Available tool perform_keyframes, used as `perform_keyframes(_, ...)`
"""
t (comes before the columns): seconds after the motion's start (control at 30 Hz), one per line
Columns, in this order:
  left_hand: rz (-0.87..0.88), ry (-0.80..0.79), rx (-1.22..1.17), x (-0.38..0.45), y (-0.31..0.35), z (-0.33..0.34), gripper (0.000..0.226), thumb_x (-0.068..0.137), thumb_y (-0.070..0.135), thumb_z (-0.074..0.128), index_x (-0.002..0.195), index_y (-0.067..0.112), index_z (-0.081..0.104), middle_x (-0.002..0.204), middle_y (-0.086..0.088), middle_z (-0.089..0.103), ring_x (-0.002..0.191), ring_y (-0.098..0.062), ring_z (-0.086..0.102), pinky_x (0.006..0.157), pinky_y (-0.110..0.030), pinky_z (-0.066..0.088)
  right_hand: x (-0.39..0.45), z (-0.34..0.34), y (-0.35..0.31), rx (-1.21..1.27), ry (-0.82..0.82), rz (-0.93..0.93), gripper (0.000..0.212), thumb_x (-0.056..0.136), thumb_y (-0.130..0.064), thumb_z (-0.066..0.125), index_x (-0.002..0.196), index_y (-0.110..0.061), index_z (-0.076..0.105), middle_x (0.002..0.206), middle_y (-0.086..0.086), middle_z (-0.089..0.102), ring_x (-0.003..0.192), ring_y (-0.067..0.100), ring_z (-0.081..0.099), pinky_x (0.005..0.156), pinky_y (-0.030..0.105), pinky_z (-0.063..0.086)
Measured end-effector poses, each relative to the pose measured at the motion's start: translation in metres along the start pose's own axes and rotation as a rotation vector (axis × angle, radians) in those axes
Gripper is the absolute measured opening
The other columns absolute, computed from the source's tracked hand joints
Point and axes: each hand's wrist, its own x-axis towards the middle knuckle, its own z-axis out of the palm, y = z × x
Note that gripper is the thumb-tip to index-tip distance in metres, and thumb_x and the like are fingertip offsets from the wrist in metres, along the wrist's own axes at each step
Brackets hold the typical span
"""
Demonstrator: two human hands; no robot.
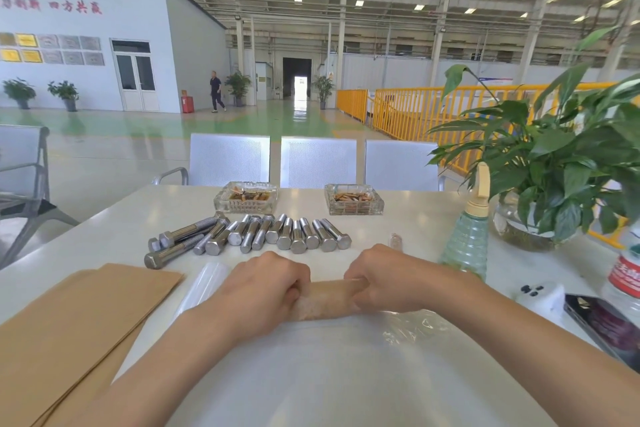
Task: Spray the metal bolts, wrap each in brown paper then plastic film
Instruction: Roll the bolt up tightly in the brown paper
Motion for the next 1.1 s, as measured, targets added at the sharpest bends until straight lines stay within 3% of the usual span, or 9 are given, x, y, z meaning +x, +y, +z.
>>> perform_keyframes(0.13, -0.013, 0.001, 0.017, -0.005, 0.003, -0.002, 0.021, 0.093, 0.023, 0.049, 0.104, 0.036, 0.062, 0.095, 0.011, 0.066, 0.095, -0.02, 0.063, 0.07, -0.034, 0.047, -0.001, 0.004, 0.01, 0.084, -0.011, 0.024, 0.019, 0.087, -0.03, 0.067, 0.091, -0.011, 0.071, 0.097, 0.011, 0.069, 0.093, 0.028, 0.065, 0.081, 0.046, 0.054)
perform_keyframes(0.33, -0.024, -0.013, 0.001, -0.005, 0.005, -0.007, 0.024, 0.091, 0.022, 0.049, 0.102, 0.037, 0.064, 0.092, 0.01, 0.065, 0.093, -0.019, 0.062, 0.068, -0.032, 0.045, -0.002, -0.001, 0.022, 0.126, -0.094, 0.064, 0.026, 0.092, -0.03, 0.064, 0.065, -0.029, 0.063, 0.058, -0.016, 0.051, 0.058, 0.001, 0.046, 0.062, 0.026, 0.038)
perform_keyframes(0.5, -0.032, -0.012, -0.058, -0.003, 0.002, -0.007, 0.025, 0.089, 0.018, 0.053, 0.096, 0.038, 0.067, 0.073, 0.016, 0.055, 0.078, -0.012, 0.055, 0.061, -0.027, 0.037, 0.0, -0.005, 0.024, 0.139, -0.134, 0.178, 0.027, 0.094, -0.027, 0.058, 0.068, -0.021, 0.056, 0.072, -0.007, 0.053, 0.072, 0.014, 0.049, 0.069, 0.031, 0.038)
perform_keyframes(0.63, -0.056, -0.015, -0.134, 0.0, 0.001, -0.006, 0.026, 0.087, 0.016, 0.056, 0.094, 0.037, 0.069, 0.07, 0.018, 0.056, 0.072, -0.008, 0.056, 0.058, -0.021, 0.038, -0.007, -0.004, 0.008, 0.09, 0.125, 0.224, 0.003, 0.09, -0.034, 0.059, 0.092, -0.035, 0.06, 0.099, -0.014, 0.06, 0.098, 0.01, 0.055, 0.086, 0.032, 0.048)
perform_keyframes(0.7, -0.063, -0.031, -0.158, 0.002, 0.001, -0.007, 0.026, 0.087, 0.014, 0.055, 0.092, 0.035, 0.068, 0.07, 0.016, 0.056, 0.073, -0.012, 0.056, 0.066, -0.028, 0.047, -0.005, 0.002, -0.015, 0.072, 0.324, 0.122, 0.02, 0.089, -0.04, 0.06, 0.109, -0.042, 0.058, 0.107, -0.02, 0.058, 0.11, 0.01, 0.053, 0.092, 0.033, 0.037)
perform_keyframes(0.8, -0.036, -0.062, -0.173, 0.006, -0.001, -0.009, 0.029, 0.087, 0.009, 0.054, 0.085, 0.035, 0.067, 0.066, 0.013, 0.055, 0.068, -0.01, 0.051, 0.068, -0.028, 0.045, 0.005, 0.014, -0.047, -0.087, 0.42, -0.015, 0.032, 0.094, -0.032, 0.058, 0.124, -0.042, 0.056, 0.119, -0.017, 0.057, 0.12, 0.011, 0.049, 0.075, 0.037, 0.01)
perform_keyframes(0.9, -0.024, -0.082, -0.204, 0.01, -0.005, -0.01, 0.027, 0.086, 0.008, 0.056, 0.088, 0.029, 0.074, 0.066, 0.011, 0.057, 0.063, -0.005, 0.049, 0.06, -0.014, 0.034, 0.015, 0.032, -0.058, -0.26, 0.543, -0.028, 0.041, 0.088, -0.012, 0.061, 0.124, -0.03, 0.054, 0.126, -0.003, 0.053, 0.125, 0.023, 0.044, 0.096, 0.037, 0.028)
perform_keyframes(1.0, -0.006, -0.097, -0.252, 0.012, -0.01, -0.009, 0.01, 0.084, 0.017, 0.066, 0.083, 0.027, 0.067, 0.069, 0.004, 0.064, 0.063, -0.006, 0.052, 0.058, -0.007, 0.035, 0.016, 0.055, -0.064, -0.311, 0.566, -0.02, 0.044, 0.086, -0.007, 0.061, 0.126, -0.024, 0.052, 0.111, 0.003, 0.053, 0.111, 0.029, 0.05, 0.077, 0.035, 0.028)
perform_keyframes(1.1, -0.021, -0.149, -0.325, 0.015, -0.014, -0.007, 0.013, 0.078, 0.022, 0.076, 0.088, 0.028, 0.07, 0.058, 0.01, 0.063, 0.056, 0.002, 0.055, 0.058, -0.007, 0.037, 0.01, 0.069, -0.068, -0.311, 0.486, -0.01, 0.037, 0.094, -0.009, 0.052, 0.129, -0.019, 0.055, 0.106, 0.004, 0.058, 0.104, 0.031, 0.057, 0.069, 0.037, 0.023)
